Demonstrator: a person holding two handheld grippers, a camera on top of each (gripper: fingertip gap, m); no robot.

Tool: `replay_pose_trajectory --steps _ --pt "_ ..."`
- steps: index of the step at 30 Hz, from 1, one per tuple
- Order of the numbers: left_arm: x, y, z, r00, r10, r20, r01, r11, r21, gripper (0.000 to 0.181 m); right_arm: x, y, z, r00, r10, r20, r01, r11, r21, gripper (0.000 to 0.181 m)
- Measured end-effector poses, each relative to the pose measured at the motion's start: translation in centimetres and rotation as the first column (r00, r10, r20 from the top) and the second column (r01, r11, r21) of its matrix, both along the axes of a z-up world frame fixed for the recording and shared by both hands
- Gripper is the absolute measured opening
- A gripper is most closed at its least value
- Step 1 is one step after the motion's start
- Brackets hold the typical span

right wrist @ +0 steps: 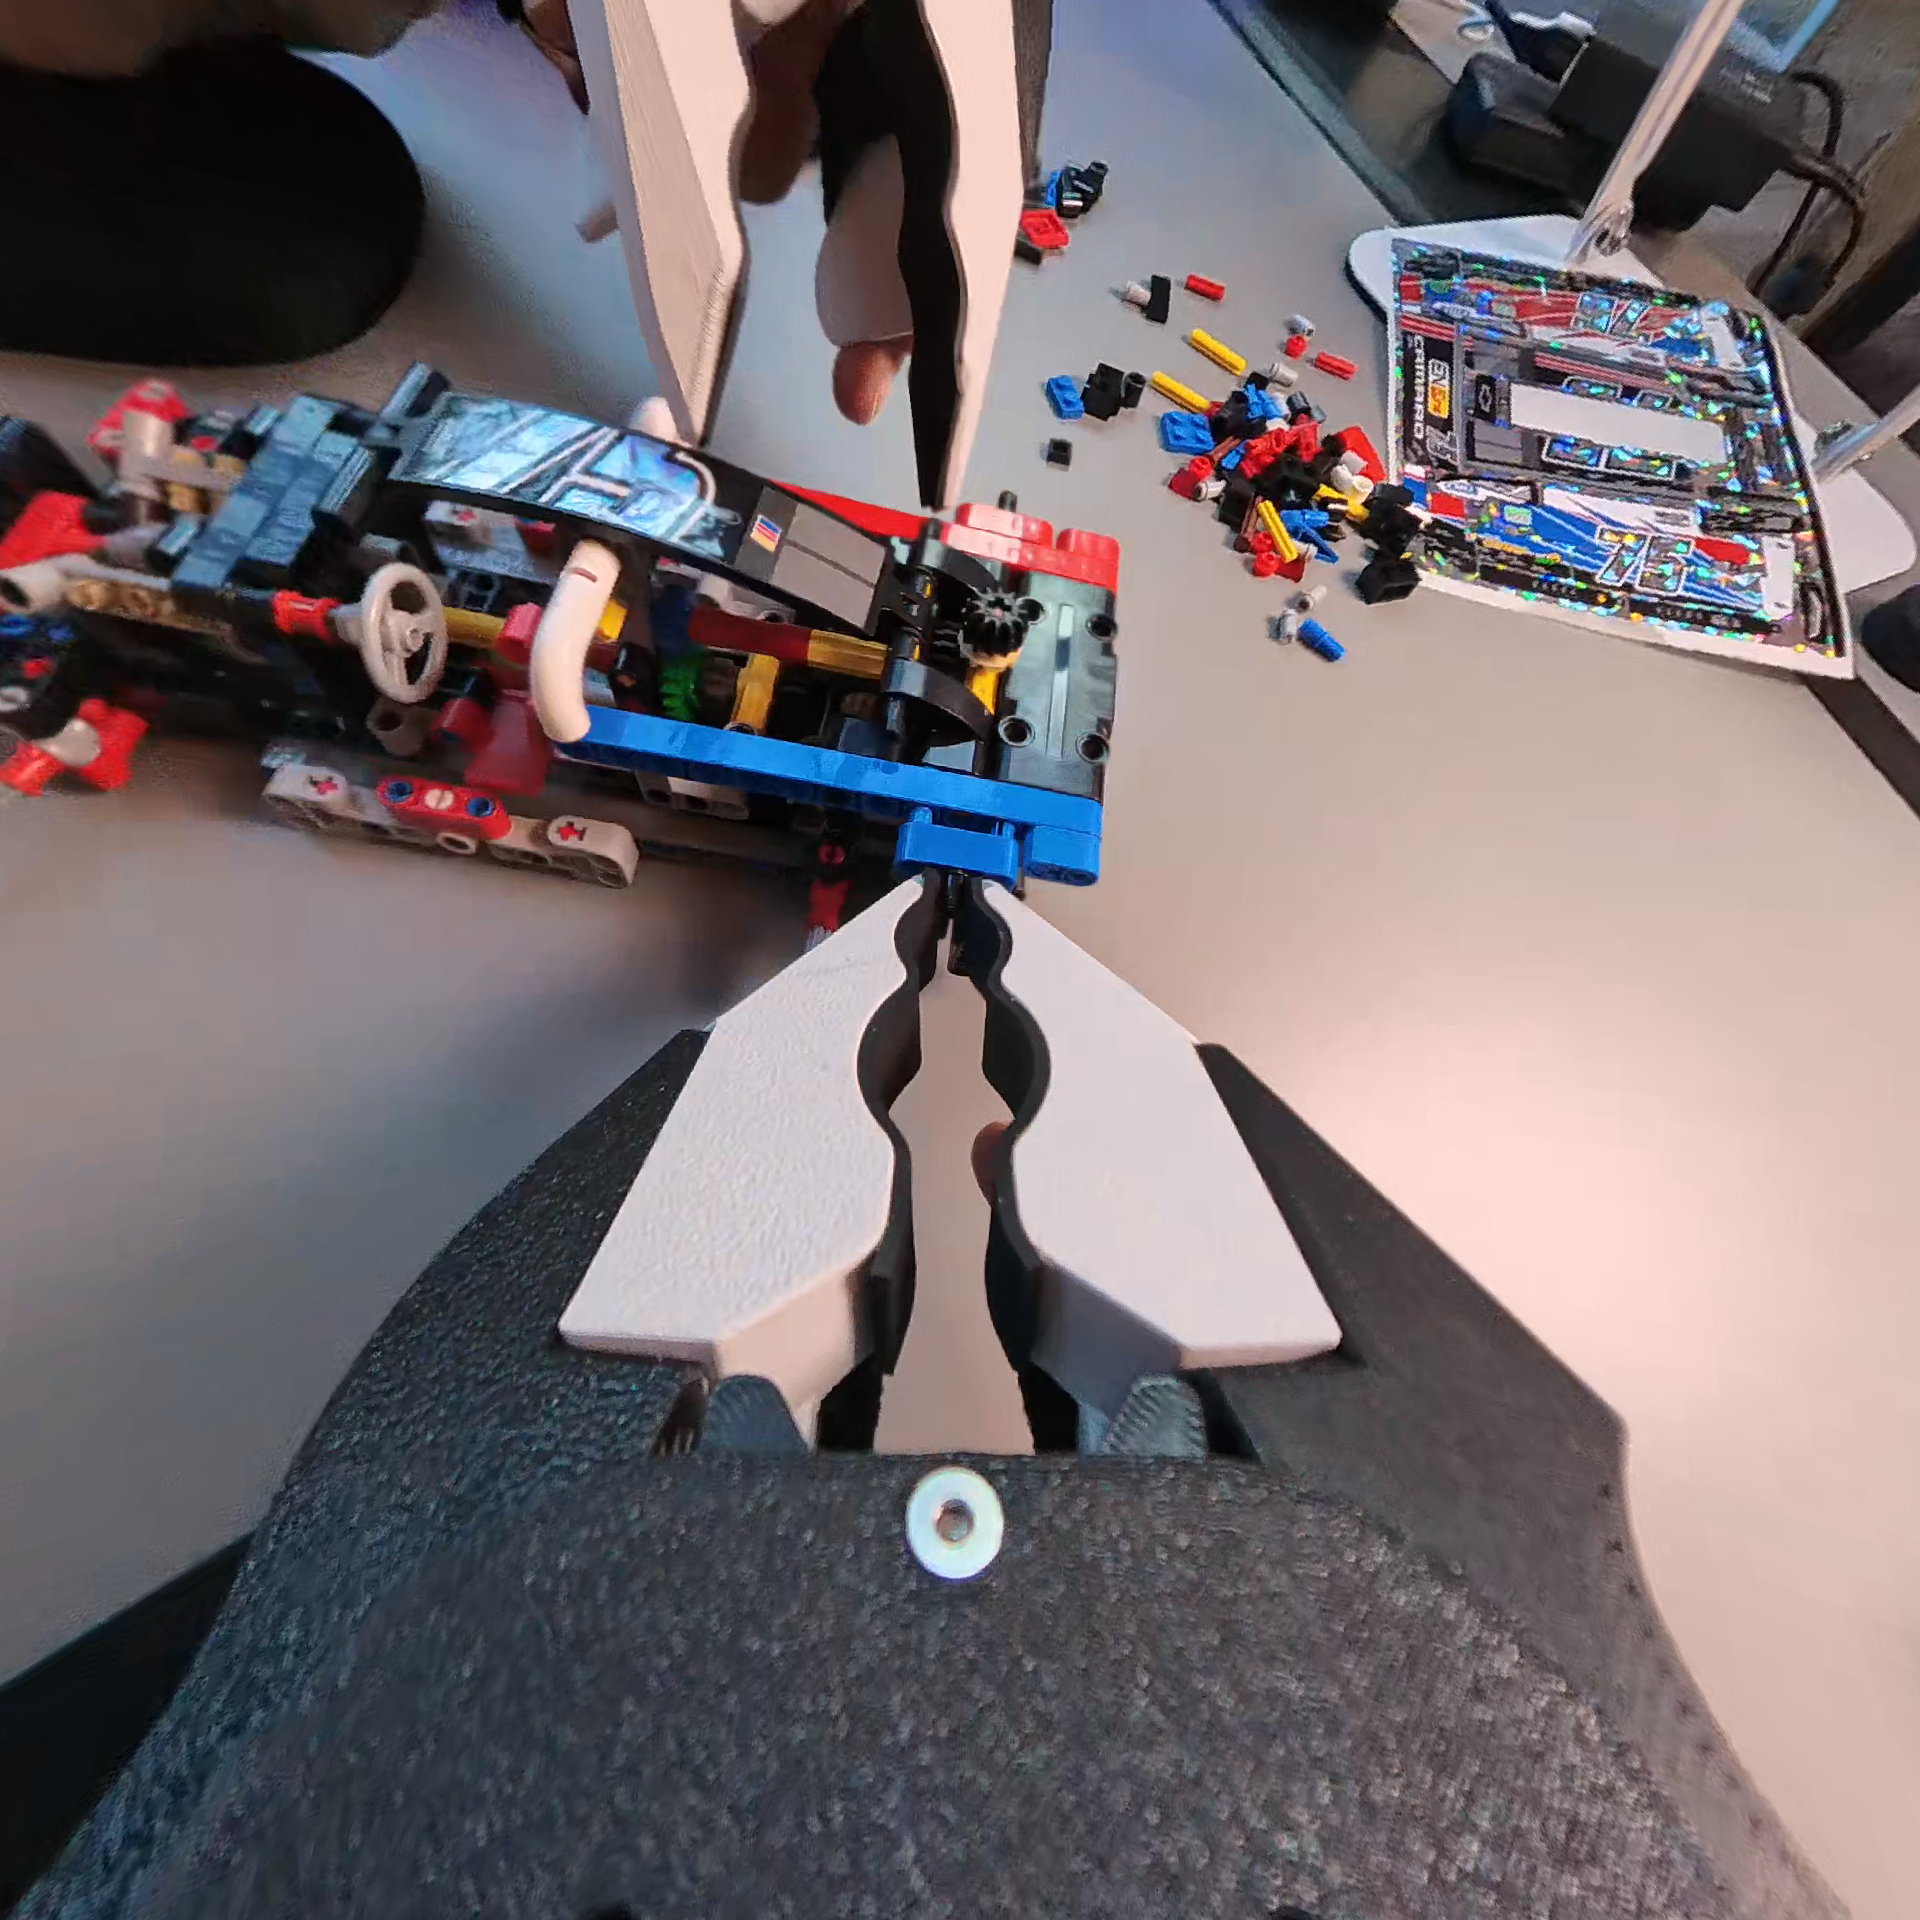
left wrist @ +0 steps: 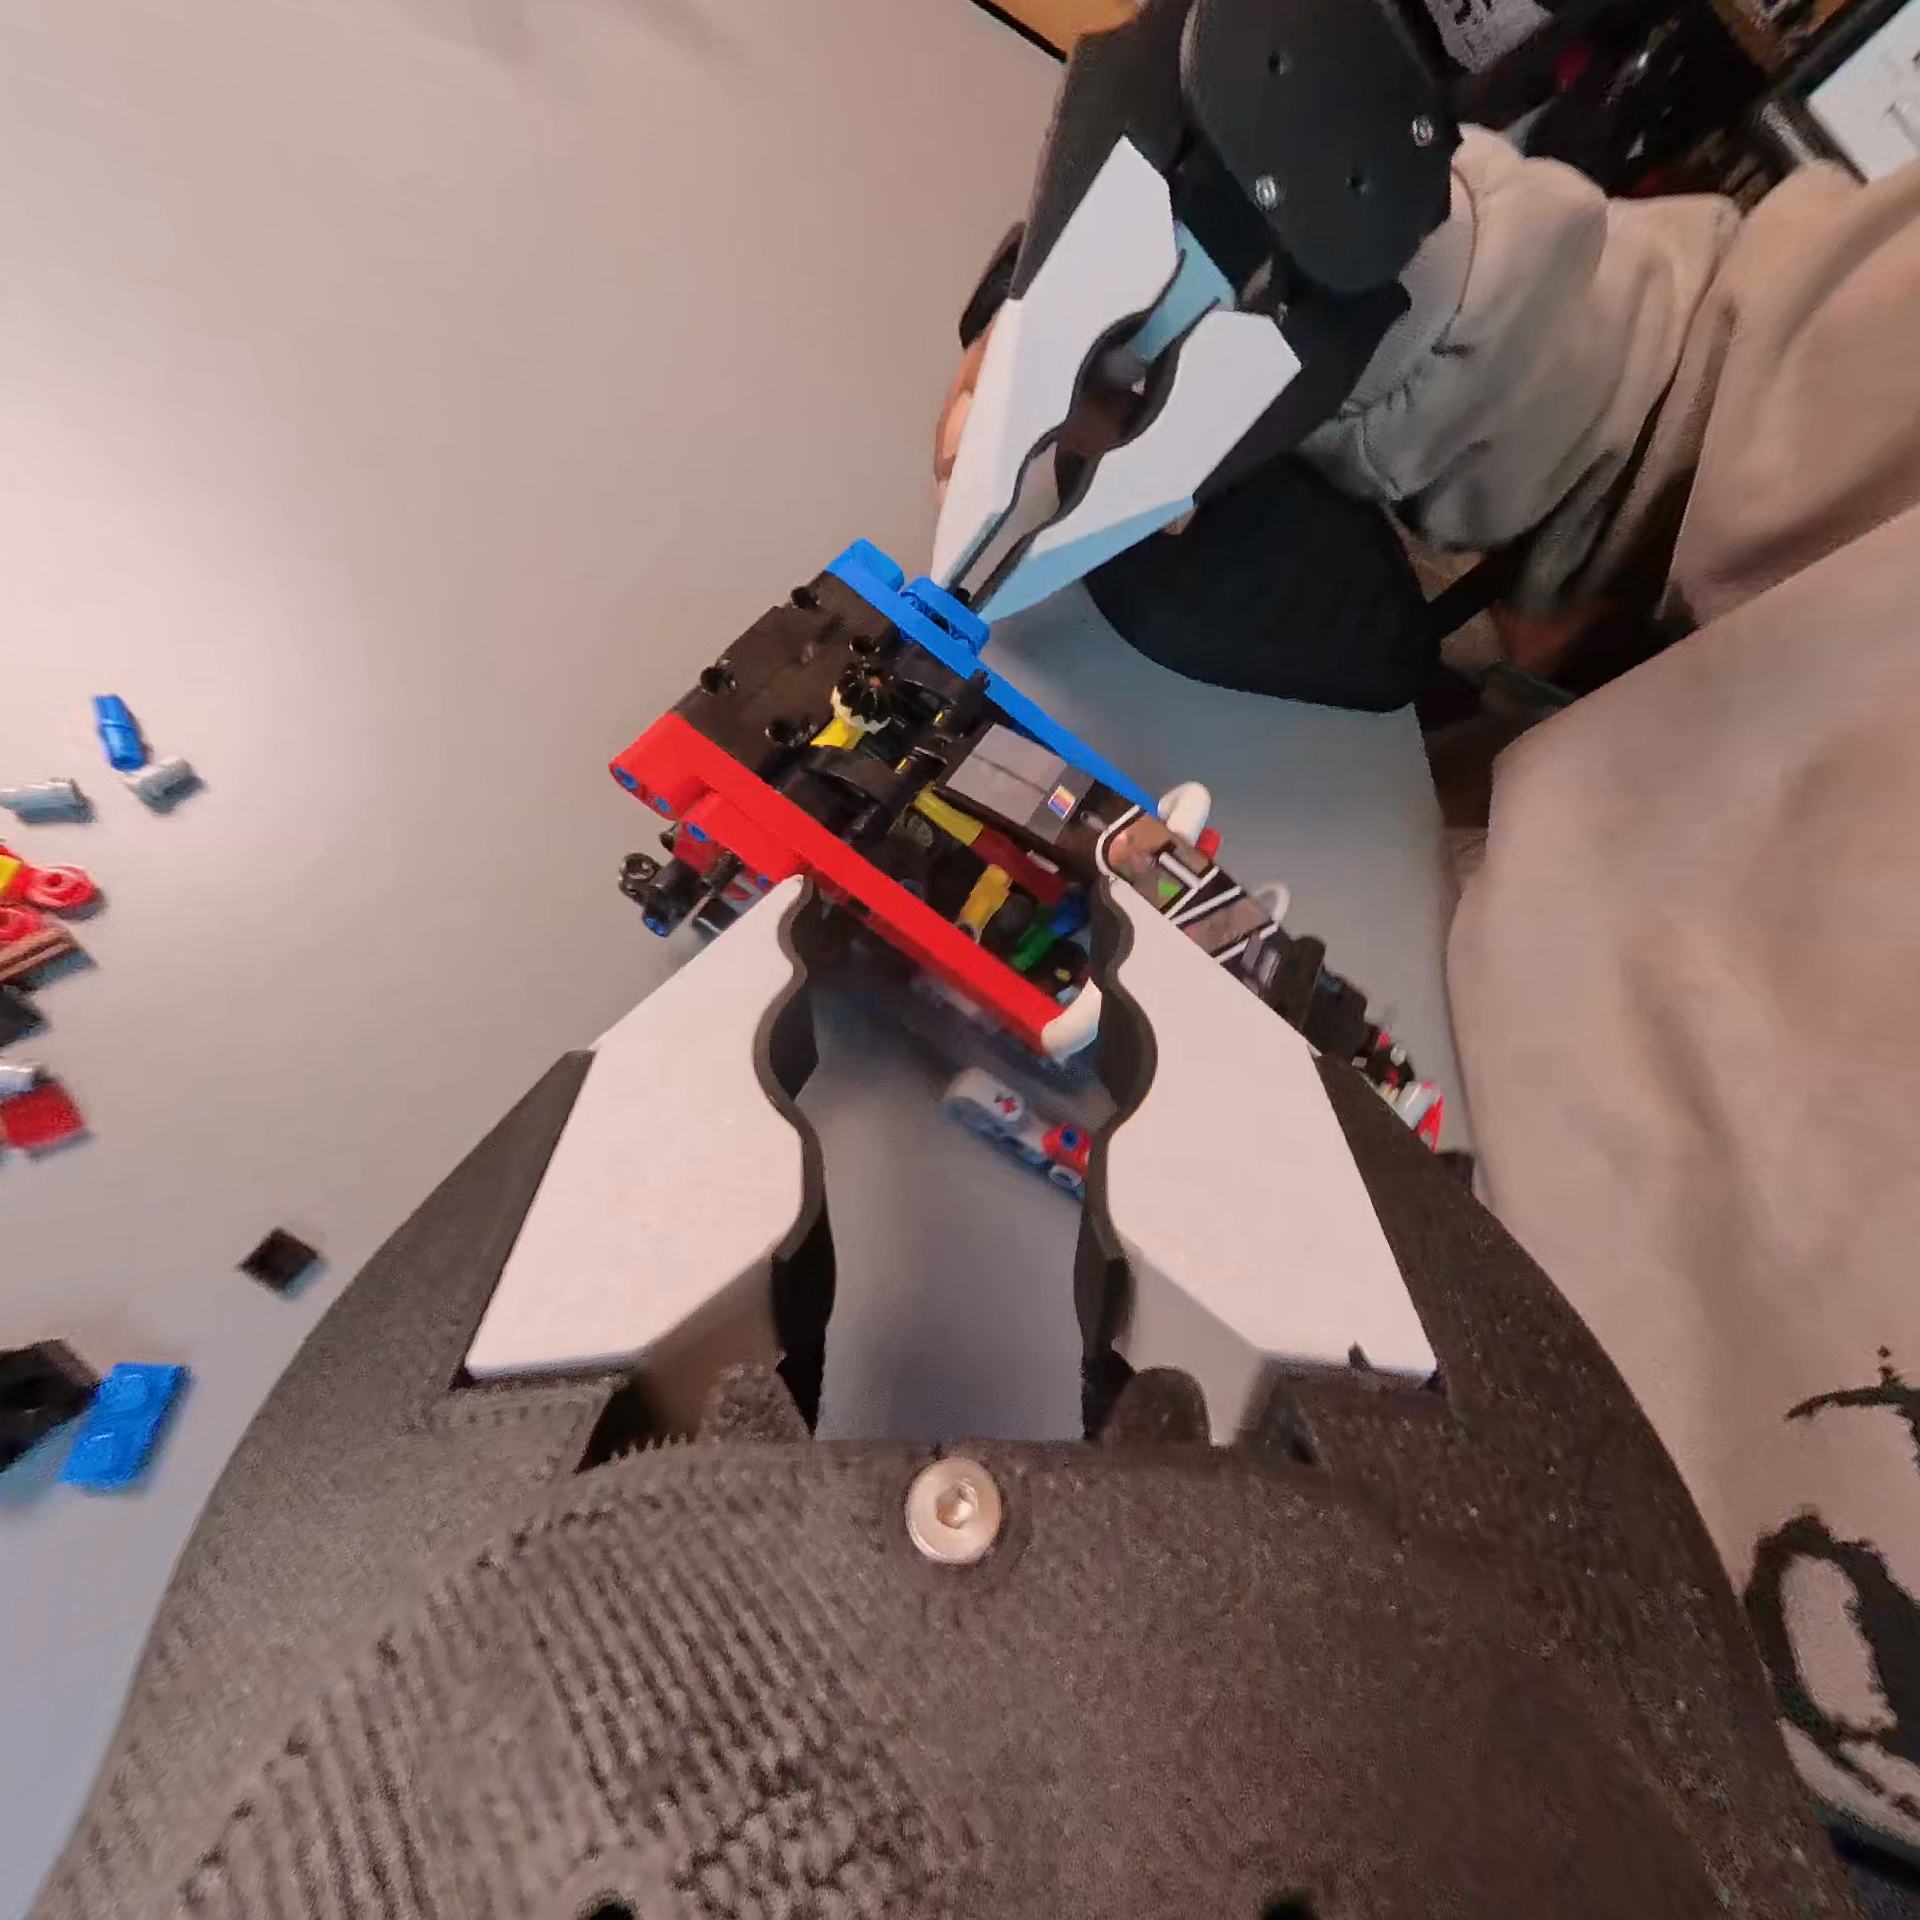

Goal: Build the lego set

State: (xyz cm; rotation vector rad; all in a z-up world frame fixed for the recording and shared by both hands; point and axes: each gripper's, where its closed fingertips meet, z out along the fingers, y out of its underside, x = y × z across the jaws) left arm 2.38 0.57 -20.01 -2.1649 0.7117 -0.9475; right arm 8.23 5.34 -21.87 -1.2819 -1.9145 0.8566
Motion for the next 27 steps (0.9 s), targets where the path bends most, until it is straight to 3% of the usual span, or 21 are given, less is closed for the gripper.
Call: replay_pose_trajectory --steps 4,7,11,14,27 --pt "-2.9 2.2 -0.9 0.984 -0.034 -0.177 0.061 0.987 0.151 0.062 -0.8 0.6 0.1 0.993 0.115 -0.025 -0.117 0.991 -0.068 0.002" --pt "-2.2 2.2 -1.7 0.962 -0.160 -0.220 0.201 0.963 0.178 0.067 -1.5 0.6 0.0 0.988 0.149 -0.037 -0.153 0.982 -0.109 0.002" --pt "-1.8 2.3 -1.4 0.951 -0.224 -0.212 0.272 0.934 0.234 0.065 -1.6 0.6 0.1 0.987 0.153 -0.053 -0.158 0.980 -0.124 0.002" --pt "-1.7 2.6 -1.4 0.954 -0.222 -0.200 0.270 0.926 0.263 0.053 -1.9 0.3 0.1 0.986 0.151 -0.071 -0.158 0.980 -0.117 0.002" --pt "-0.8 3.0 -2.1 0.962 -0.134 -0.237 0.201 0.936 0.289 0.051 -2.4 -0.1 0.1 0.987 0.140 -0.077 -0.149 0.980 -0.129 0.002"
